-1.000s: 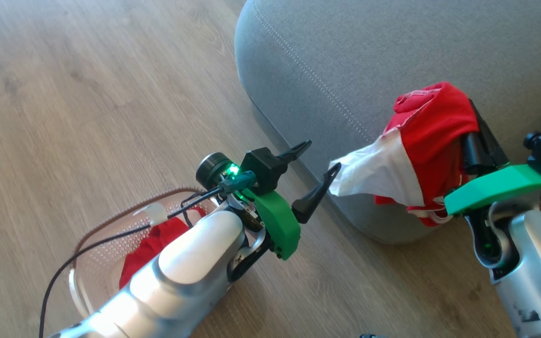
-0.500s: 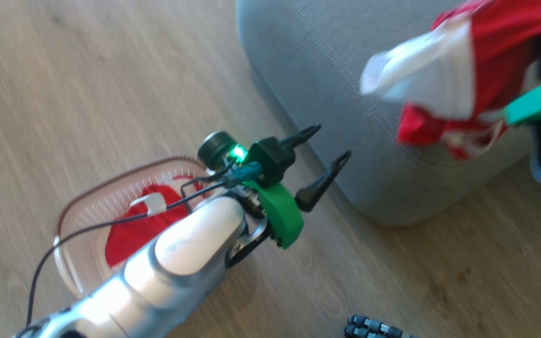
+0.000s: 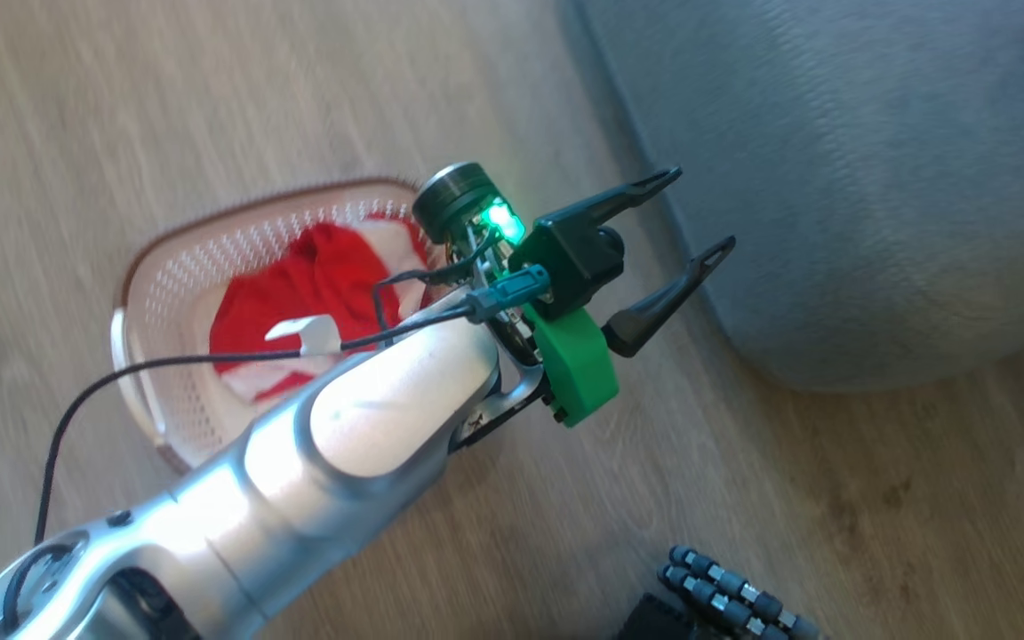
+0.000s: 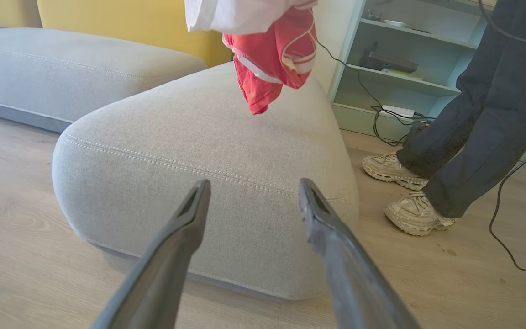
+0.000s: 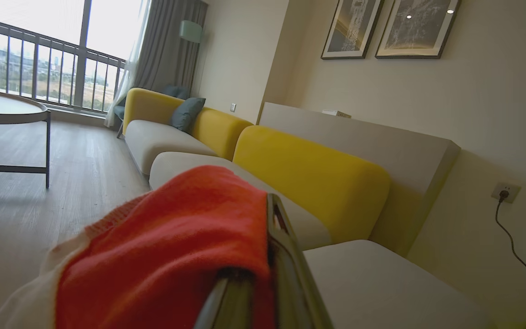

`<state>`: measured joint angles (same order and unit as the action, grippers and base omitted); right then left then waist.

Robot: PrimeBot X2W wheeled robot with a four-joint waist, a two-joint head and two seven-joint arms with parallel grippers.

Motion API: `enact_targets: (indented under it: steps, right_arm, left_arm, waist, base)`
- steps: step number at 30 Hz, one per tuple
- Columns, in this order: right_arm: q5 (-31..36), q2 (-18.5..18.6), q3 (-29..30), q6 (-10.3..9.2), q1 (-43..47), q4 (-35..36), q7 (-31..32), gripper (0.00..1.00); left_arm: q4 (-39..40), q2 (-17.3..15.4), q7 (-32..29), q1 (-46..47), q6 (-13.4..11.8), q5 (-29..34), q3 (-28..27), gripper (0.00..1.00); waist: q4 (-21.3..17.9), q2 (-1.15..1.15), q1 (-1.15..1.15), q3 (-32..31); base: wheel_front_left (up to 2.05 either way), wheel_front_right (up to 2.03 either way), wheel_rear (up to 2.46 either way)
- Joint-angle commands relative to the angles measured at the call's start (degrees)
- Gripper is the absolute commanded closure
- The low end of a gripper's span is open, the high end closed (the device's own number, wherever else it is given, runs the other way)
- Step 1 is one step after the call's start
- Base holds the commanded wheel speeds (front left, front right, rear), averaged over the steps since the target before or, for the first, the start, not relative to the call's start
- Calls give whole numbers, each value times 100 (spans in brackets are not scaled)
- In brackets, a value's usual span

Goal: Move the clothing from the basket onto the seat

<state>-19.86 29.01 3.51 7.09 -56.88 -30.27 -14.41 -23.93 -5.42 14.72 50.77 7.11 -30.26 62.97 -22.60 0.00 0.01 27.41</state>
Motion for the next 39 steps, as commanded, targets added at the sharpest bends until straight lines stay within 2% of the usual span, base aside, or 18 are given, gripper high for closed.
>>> enact_targets:
  steps: [1, 6, 12, 15, 20, 24, 26, 28, 33, 34, 35, 39]
  right_arm:
    - [45, 250, 115, 40, -188, 32, -59, 100]
    - [316, 612, 766, 40, -873, -751, -59, 100]
    - [831, 1014, 2075, 40, -1320, -1478, -59, 100]
    - [1155, 996, 2613, 40, -1328, -1846, -59, 100]
    - [1401, 663, 3001, 40, -1299, -2165, -59, 100]
    - [1194, 212, 2718, 40, -1086, -2152, -59, 100]
    - [1104, 140, 2570, 40, -1003, -2114, -59, 100]
    - [836, -47, 2151, 40, -804, -2006, -59, 100]
    - [305, -229, 1392, 40, -181, -1735, -59, 100]
    - [206, -249, 1336, 40, -64, -1720, -59, 61]
    - [154, -254, 1254, 40, 60, -1679, -59, 0]
    - [-66, -280, 1051, 40, 482, -1416, -59, 0]
  left_arm:
    - [174, -22, 20, 235, 37, 59, -74, 0]
    - [140, -49, 1, 394, 37, 73, 13, 0]
    - [145, -38, 3, 488, 32, 96, 53, 0]
    - [139, -33, 9, 478, 32, 108, 75, 0]
    - [128, -52, 17, 456, -7, 110, 16, 0]
    - [108, -75, 22, 452, -19, 131, -30, 0]
    - [99, -74, 23, 452, -18, 132, -41, 0]
    - [72, -71, 24, 443, -17, 132, -67, 0]
    - [61, -39, 26, 398, -12, 130, -181, 0]
    - [68, -30, 27, 383, -10, 134, -202, 0]
    - [73, -22, 27, 364, -8, 138, -223, 0]
    - [105, 9, 27, 265, 1, 162, -345, 0]
  waist:
    - [270, 0, -1, 362]
    - [503, 0, -1, 809]
    - [871, 0, -1, 1217]
    - [1013, 0, -1, 1353]
    - [1163, 0, -1, 1535]
    - [1226, 0, -1, 1633]
    - [1230, 0, -1, 1637]
    - [1231, 0, -1, 1614]
    - [1205, 0, -1, 1483]
    - [1206, 0, -1, 1451]
    - [1209, 0, -1, 1413]
    - [1237, 0, -1, 1251]
  base:
    - [0, 0, 0]
    - [0, 0, 0]
    - [0, 0, 0]
    - [0, 0, 0]
    - [0, 0, 0]
    - [0, 0, 0]
    - [0, 0, 0]
    - [0, 0, 0]
    - [0, 0, 0]
    - [0, 0, 0]
    - [0, 0, 0]
    - [0, 0, 0]
